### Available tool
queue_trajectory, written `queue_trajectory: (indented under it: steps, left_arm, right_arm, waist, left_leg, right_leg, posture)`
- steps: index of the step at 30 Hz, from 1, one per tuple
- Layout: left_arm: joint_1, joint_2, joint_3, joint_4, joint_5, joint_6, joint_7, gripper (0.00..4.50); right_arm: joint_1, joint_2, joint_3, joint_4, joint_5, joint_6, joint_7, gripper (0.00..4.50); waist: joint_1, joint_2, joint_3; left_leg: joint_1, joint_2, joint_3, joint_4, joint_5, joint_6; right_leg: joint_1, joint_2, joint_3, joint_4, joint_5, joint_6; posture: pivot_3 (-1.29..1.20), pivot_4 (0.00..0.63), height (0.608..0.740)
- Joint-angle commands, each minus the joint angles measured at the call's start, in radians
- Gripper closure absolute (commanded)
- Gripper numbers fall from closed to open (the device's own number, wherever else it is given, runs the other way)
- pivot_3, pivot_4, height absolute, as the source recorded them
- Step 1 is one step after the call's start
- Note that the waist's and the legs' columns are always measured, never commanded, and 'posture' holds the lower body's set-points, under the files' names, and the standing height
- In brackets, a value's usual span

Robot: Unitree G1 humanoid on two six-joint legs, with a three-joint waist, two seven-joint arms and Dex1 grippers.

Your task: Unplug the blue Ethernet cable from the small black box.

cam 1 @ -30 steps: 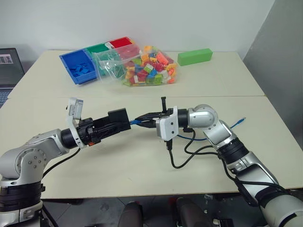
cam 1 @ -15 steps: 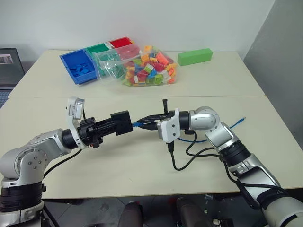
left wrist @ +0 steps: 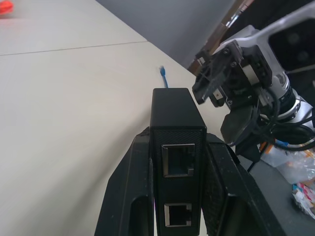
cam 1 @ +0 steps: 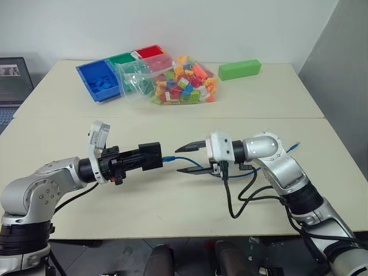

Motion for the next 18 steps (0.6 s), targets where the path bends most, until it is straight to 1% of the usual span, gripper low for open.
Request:
queue_trajectory:
  steps: [1, 3, 6, 14, 18]
  left_arm:
    - [-0.025, 0.009, -0.002, -0.020, -0.007, -0.014, -0.032, 3.69]
    - [-0.031, 0.005, -0.003, -0.022, -0.017, -0.005, -0.032, 3.69]
    - [-0.040, 0.000, -0.008, -0.021, -0.022, -0.001, -0.031, 3.69]
    - [-0.049, -0.010, -0.010, -0.020, -0.030, 0.003, -0.033, 3.69]
    - [-0.051, -0.011, -0.011, -0.023, -0.035, 0.010, -0.035, 3.69]
  right_arm:
    - [0.022, 0.033, -0.068, -0.054, 0.141, 0.245, -0.064, 2.14]
    - [0.036, 0.061, -0.099, -0.060, 0.205, 0.344, -0.097, 2.14]
    - [0.052, 0.084, -0.118, -0.055, 0.251, 0.429, -0.124, 2.14]
    - [0.058, 0.153, -0.154, -0.041, 0.320, 0.533, -0.174, 2.14]
    - [0.051, 0.171, -0.155, -0.020, 0.319, 0.547, -0.184, 2.14]
  waist:
    - [-0.001, 0.000, 0.000]
    - [0.000, 0.000, 0.000]
    - [0.000, 0.000, 0.000]
    - [-0.002, 0.000, 0.000]
    - [-0.002, 0.000, 0.000]
  left_leg:
    - [0.000, 0.000, 0.000, 0.000, 0.000, 0.000]
    - [0.000, 0.000, 0.000, 0.000, 0.000, 0.000]
    - [-0.001, 0.000, 0.000, 0.000, 0.000, 0.000]
    - [-0.001, 0.000, 0.001, 0.000, 0.000, 0.000]
    - [-0.001, 0.000, 0.001, 0.000, 0.000, 0.000]
  right_leg:
    - [0.000, 0.000, 0.000, 0.000, 0.000, 0.000]
    - [0.000, 0.000, 0.000, 0.000, 0.000, 0.000]
    - [0.000, 0.000, 0.000, -0.001, 0.000, 0.000]
    - [0.000, 0.001, 0.000, -0.001, 0.000, 0.000]
    - [-0.001, 0.001, 0.000, -0.001, 0.000, 0.001]
  posture:
    - [0.00, 0.150, 0.740]
    - [0.00, 0.150, 0.740]
    - [0.00, 0.150, 0.740]
    - [0.00, 0.150, 0.740]
    - [0.00, 0.150, 0.740]
